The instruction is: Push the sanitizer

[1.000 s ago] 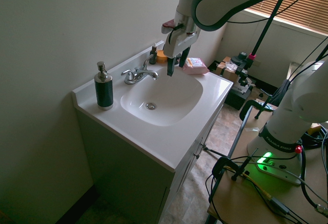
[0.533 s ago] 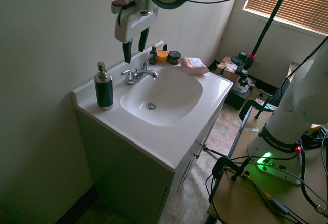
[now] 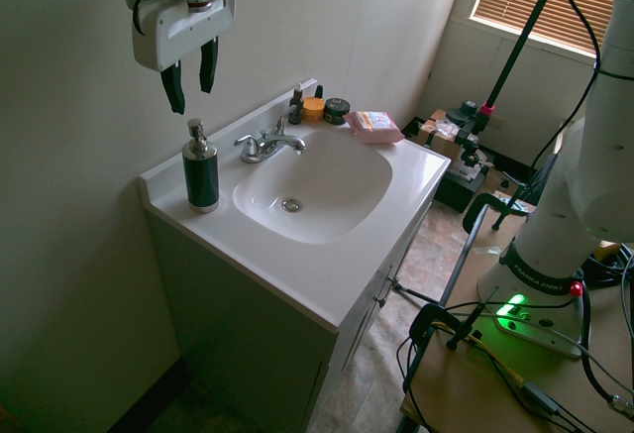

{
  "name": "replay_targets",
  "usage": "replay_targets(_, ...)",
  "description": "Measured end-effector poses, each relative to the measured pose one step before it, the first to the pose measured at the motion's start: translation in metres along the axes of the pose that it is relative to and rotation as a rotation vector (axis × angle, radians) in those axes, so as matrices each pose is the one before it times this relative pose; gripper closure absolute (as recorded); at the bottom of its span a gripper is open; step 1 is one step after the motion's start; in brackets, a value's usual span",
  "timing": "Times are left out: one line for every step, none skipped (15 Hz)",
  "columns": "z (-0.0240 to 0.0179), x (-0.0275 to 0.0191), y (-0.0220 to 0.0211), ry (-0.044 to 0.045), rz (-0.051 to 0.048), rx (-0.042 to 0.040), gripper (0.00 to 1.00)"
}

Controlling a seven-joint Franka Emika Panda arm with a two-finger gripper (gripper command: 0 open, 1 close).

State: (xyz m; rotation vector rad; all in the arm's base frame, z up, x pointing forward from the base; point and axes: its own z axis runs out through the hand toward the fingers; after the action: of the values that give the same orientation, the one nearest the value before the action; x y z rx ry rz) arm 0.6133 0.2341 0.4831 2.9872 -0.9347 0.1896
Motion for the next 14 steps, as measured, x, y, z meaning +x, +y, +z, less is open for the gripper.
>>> replay_targets(-0.00073,0.00198,-0.00255,-0.00210,0.00137,-0.00494,1.00)
replay_targets(-0.00024,0.00190,-0.00100,-0.00096,0.00211,-0.00392,1.00)
replay_targets(0.00108,0.00076,-0.00073,-0.00179,0.00063,-0.00448,1.00)
replay_targets(0.00276,-0.00005,-0.00037,-0.00334,-0.00040,-0.00519,1.00)
replay_targets(0.00389,-0.00045,-0.00094,-0.00386,-0.00148,-0.00475,1.00)
replay_targets(0.00392,-0.00138,-0.00143,-0.00416,-0.00297,-0.00514,1.00)
replay_targets(0.00363,-0.00224,-0.00134,-0.00400,-0.00405,-0.00578,1.00)
replay_targets(0.00505,-0.00318,-0.00041,-0.00541,-0.00423,-0.00876,1.00)
replay_targets(0.00580,-0.00350,-0.00012,-0.00592,-0.00319,-0.00925,1.00)
replay_targets(0.00477,-0.00199,0.00005,-0.00404,0.00063,-0.00665,1.00)
replay_targets(0.00380,0.00002,0.00089,-0.00318,0.00379,-0.00617,1.00)
replay_targets(0.00349,0.00151,0.00187,-0.00211,0.00443,-0.00587,1.00)
replay_targets(0.00365,0.00252,0.00248,-0.00086,0.00541,-0.00506,1.00)
replay_targets(0.00207,0.00228,0.00133,0.00076,0.00414,-0.00110,1.00)
